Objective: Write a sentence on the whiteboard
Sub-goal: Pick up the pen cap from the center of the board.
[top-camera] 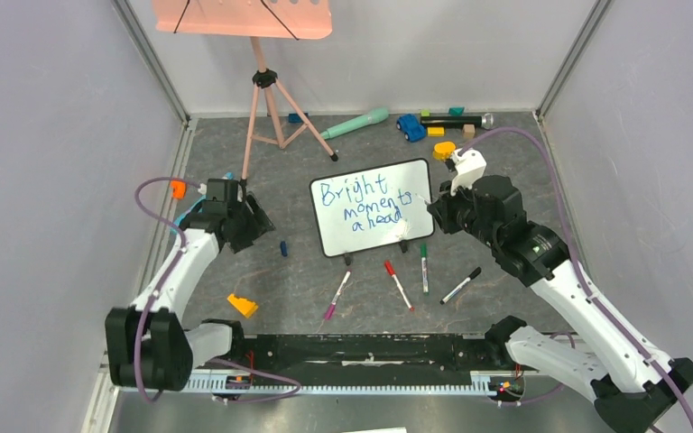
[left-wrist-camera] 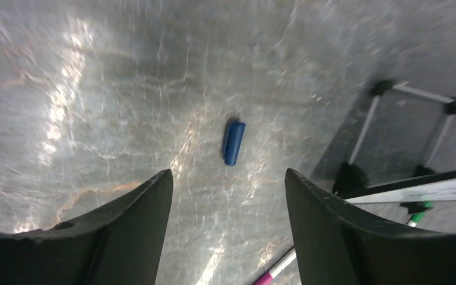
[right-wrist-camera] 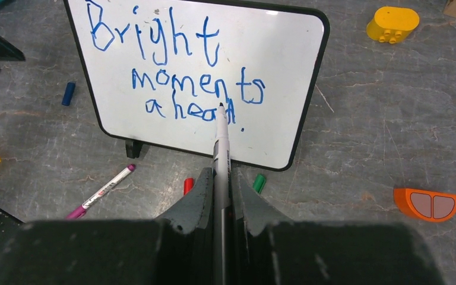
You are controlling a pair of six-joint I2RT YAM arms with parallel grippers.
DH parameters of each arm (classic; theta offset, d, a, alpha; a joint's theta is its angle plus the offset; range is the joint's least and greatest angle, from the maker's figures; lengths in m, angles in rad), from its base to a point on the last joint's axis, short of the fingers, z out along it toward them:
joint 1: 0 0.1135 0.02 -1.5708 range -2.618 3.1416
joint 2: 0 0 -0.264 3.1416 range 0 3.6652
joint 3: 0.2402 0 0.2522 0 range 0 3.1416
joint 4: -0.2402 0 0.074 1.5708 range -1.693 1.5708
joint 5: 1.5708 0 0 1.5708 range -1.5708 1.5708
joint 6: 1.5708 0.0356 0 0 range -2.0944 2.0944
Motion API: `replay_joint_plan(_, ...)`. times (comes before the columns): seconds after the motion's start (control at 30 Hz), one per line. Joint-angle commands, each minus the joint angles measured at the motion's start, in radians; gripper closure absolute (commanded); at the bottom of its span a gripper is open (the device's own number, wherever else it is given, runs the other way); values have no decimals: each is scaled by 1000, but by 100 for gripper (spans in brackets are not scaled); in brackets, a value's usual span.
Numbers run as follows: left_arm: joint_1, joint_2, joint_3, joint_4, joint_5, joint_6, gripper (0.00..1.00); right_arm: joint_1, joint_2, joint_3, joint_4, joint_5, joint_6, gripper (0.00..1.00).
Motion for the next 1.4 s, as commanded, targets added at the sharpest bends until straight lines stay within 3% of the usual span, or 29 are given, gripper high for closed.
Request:
replay_joint_plan(0.0, -6, 119, 71, -124, 96, 37, 23, -2, -36, 33, -5, -20, 28, 100)
replay_joint_plan(0.17, -51, 220, 75, -65, 106, 13, 37, -2, -58, 24, -7, -21, 44, 100)
replay_joint_plan(0.4, -168, 341, 118, -61, -39, -10, 35, -3, -87, -8, -3, -18, 48, 100)
replay_joint_plan(0.93, -190, 541, 210, -42, -127, 10, 43, -2, -67, 25, -9, -29, 27, 100)
replay_joint_plan(1.1, -194, 576, 203, -17, -122, 8, 59, -2, -59, 30, -8, -39, 33, 100)
replay_joint_plan(1.27, -194, 559, 152, -8, -95, -46, 97, -2, -63, 14, 0, -64, 32, 100)
replay_joint_plan(1.37, -194, 462, 124, -23, -57, -128, 98, -2, -68, -17, 24, -90, 37, 100)
